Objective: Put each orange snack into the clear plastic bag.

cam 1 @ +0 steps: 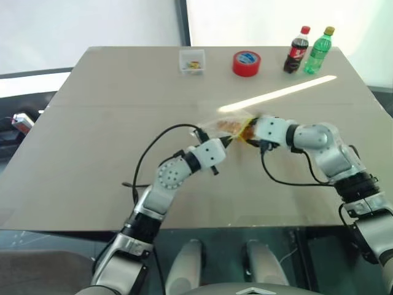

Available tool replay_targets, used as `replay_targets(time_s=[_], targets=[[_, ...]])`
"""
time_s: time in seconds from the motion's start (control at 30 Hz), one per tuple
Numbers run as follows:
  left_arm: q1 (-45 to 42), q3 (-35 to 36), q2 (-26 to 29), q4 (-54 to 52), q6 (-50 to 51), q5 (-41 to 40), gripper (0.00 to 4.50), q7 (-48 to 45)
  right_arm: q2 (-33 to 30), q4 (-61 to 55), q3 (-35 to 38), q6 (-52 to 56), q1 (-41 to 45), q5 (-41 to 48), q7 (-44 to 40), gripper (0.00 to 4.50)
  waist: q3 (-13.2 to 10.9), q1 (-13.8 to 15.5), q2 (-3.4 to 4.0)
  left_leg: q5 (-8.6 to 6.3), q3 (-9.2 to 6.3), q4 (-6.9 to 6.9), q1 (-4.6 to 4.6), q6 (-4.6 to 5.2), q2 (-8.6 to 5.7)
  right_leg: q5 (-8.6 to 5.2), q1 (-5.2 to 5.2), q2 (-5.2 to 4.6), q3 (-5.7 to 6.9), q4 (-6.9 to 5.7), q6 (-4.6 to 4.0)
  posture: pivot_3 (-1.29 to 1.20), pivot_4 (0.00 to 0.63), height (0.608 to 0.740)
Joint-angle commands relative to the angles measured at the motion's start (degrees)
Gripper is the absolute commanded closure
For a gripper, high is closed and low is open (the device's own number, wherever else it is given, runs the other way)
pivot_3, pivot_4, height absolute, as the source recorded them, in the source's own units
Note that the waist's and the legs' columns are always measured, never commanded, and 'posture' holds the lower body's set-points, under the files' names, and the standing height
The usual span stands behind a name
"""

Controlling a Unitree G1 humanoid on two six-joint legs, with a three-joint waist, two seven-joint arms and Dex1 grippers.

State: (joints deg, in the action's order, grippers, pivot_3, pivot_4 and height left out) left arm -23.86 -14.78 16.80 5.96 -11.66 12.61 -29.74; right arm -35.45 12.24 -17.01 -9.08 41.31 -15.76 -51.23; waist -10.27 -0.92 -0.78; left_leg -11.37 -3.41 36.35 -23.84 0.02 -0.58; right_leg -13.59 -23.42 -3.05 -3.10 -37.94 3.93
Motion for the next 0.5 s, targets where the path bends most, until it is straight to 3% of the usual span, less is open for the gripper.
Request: replay_targets(time_s=[0.03, 0.17, 0.5], targets=[[-0.8, 0.0, 0.0, -0.3, -1.2, -0.7, 4.50, 0.3, -3.5, -4.3, 5.1, 4.3, -1.0, 6.1, -4.3, 1.79, 0.0, 0.1, 0.00, 0.00, 0.00, 0.00, 0.00, 0.00, 0.00, 0.00, 0.00, 0.00, 0.00, 0.00, 0.00, 0.00, 0.150, 0.740], [-0.6, 0.0, 0.0, 0.0, -1.5, -0.6, 4.50, 0.4, -4.7, -4.4, 7.6, 6.4, -1.8, 10.5, -6.1, 1.79, 0.0, 0.0, 0.00, 0.00, -0.04, 0.00, 0.01, 0.00, 0.00, 0.00, 0.04, 0.00, 0.04, 0.02, 0.00, 0.00, 0.150, 0.740], [-0.9, -0.4, -0.4, 0.5, -1.8, -0.5, 4.50, 0.7, 0.3, -1.1, 2.0, 3.5, -0.3, 4.9, -1.8, 1.79, 0.0, -0.8, 0.00, 0.00, -0.01, 0.01, 0.03, 0.00, 0.02, 0.00, 0.04, 0.02, 0.02, 0.00, 0.00, 0.00, 0.150, 0.740]])
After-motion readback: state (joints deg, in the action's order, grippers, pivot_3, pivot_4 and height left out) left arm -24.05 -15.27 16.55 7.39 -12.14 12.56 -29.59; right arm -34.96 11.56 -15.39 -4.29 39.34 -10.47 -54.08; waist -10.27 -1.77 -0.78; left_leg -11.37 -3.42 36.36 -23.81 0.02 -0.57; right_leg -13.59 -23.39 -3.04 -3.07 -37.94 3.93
